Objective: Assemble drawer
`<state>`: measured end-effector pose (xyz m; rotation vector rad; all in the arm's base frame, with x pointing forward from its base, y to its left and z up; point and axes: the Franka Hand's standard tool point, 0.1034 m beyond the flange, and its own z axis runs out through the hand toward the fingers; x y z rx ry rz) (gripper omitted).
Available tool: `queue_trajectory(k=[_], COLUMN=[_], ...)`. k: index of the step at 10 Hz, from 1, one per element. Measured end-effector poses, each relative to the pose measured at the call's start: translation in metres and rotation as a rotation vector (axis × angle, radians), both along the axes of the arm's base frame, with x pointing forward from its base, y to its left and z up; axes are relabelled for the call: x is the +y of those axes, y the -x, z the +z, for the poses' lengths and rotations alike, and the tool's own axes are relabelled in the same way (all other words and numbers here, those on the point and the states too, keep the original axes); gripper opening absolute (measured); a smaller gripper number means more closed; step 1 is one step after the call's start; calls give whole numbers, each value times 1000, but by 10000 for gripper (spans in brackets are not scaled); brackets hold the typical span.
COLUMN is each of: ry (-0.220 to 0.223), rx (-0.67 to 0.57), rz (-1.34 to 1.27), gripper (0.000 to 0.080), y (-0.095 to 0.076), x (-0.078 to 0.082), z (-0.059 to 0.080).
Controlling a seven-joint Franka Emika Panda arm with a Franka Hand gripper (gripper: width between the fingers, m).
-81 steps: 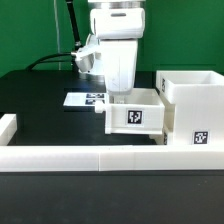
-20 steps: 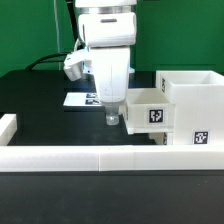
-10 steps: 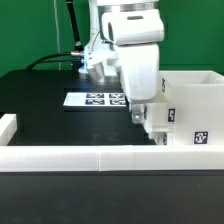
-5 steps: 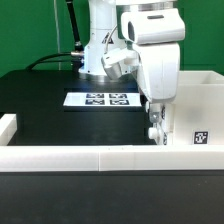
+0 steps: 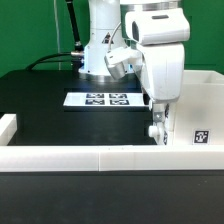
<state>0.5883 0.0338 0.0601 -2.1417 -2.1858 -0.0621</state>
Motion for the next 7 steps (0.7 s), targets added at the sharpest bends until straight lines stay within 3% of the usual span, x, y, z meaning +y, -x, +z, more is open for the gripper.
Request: queue_trajectory(k=[2,5,7], ry=[4,32,43], rx=[2,-13,-80], rz=[-5,-29,-69], gripper=[649,649,649], y=[0,2,12], x=[-7,-56,-59], z=[-1,2,16])
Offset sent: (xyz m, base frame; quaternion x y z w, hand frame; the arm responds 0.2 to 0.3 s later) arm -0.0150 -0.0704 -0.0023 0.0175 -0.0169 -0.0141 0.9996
